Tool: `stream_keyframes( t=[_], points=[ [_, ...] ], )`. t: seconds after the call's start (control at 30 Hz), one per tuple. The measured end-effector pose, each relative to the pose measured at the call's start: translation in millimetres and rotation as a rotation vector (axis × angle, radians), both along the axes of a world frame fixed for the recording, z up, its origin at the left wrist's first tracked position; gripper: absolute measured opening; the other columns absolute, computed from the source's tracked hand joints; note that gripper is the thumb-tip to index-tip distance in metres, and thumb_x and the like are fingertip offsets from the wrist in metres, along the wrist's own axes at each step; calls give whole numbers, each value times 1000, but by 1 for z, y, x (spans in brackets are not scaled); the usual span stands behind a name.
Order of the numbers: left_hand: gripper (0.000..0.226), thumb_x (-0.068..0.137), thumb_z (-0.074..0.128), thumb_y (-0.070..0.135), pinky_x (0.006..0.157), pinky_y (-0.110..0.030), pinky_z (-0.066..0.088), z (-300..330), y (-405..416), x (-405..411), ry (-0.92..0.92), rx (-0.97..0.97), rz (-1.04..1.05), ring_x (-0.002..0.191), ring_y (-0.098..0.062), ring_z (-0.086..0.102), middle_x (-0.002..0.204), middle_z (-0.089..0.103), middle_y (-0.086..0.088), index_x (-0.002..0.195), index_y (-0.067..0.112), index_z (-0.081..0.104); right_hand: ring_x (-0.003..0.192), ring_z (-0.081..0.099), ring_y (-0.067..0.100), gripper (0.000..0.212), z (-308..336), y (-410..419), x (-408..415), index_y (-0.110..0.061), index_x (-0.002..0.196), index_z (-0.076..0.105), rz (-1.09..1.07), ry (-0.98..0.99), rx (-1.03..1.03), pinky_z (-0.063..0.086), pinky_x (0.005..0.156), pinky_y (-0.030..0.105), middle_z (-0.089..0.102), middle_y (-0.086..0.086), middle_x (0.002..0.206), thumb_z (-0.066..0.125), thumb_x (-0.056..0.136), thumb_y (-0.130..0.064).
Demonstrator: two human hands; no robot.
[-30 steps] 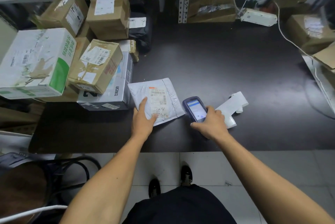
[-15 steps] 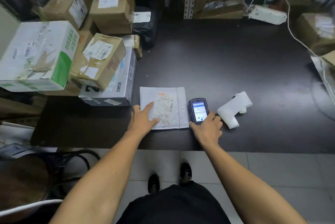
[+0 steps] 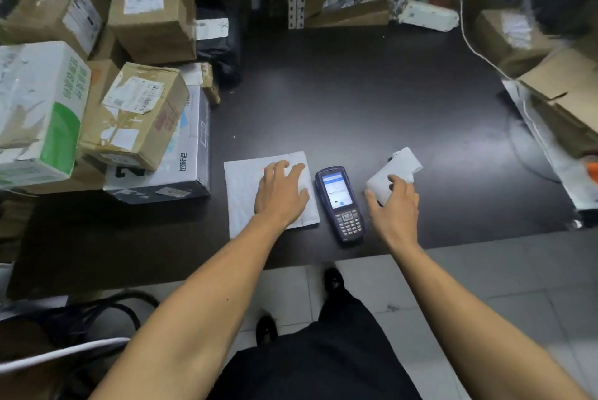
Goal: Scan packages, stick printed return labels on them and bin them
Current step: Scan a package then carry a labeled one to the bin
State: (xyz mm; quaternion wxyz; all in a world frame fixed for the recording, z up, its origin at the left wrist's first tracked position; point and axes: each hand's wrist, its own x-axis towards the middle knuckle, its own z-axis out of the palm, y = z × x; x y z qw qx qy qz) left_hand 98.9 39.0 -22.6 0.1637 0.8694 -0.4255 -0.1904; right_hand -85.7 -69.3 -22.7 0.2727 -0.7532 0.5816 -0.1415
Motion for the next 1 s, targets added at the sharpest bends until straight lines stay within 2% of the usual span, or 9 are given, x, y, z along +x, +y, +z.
stream_keyframes(
  t=[0.17,0.27,0.4,0.47,0.57,0.7,0.77,0.87,1.0],
  points=[
    [44,96,54,25,100,-36,40,6,-75,-31,70,-130,-133,133,-19,35,140,46,-2,140,25,50,127,36,35,52,-6,-54,-12,-5,142,40,-45,-51,0,31,104,41,41,17,138,56,96,-24],
    [38,96,54,21,100,-30,36,5,-121,-56,178,-175,-195,128,-18,41,135,51,-1,134,22,56,133,30,34,57,-11,-87,-21,-4,147,32,-86,-104,24,26,108,39,33,16,146,54,97,-24],
    [36,95,56,21,101,-29,38,-2,-169,-79,304,-162,-124,123,-18,50,132,55,-2,131,20,58,139,21,31,60,-19,-127,-34,-9,151,29,-112,-86,51,26,112,44,23,14,156,50,98,-28],
    [34,95,57,23,98,-29,43,-6,-188,-85,357,-131,-72,116,-18,56,126,59,-3,130,19,58,142,20,27,56,-23,-141,-36,-12,149,35,-39,-39,107,26,112,43,29,9,156,48,99,-34],
    [30,97,57,31,95,-32,46,-13,-205,-89,438,-85,31,105,-21,61,111,66,-4,125,21,60,137,28,22,48,-25,-141,-39,-14,140,49,96,-23,136,29,108,41,46,3,145,45,98,-39],
    [31,96,60,38,92,-32,48,-21,-212,-87,598,-30,135,100,-20,62,98,67,-4,123,24,59,132,36,13,53,-21,-124,-48,-15,134,56,278,-178,176,29,108,31,53,-3,138,34,90,-36],
    [33,94,66,30,83,-26,45,-19,-211,-86,673,-45,121,88,-14,60,90,65,-3,125,22,58,123,42,10,47,-25,-119,-53,-14,123,62,319,-242,218,34,105,28,59,-5,127,33,89,-30],
    [36,92,66,10,77,-25,45,-18,-208,-84,783,-42,106,82,-14,58,89,64,-7,125,23,56,110,50,9,28,-28,-120,-56,-13,109,65,216,-326,255,39,96,23,59,-13,106,43,92,-14],
    [50,88,59,-4,75,-25,49,-21,-204,-87,830,-16,98,81,-15,61,97,66,-4,127,26,55,103,53,18,18,-28,-131,-53,-10,111,63,141,-300,209,41,89,26,53,-15,99,59,94,-12]
  ],
)
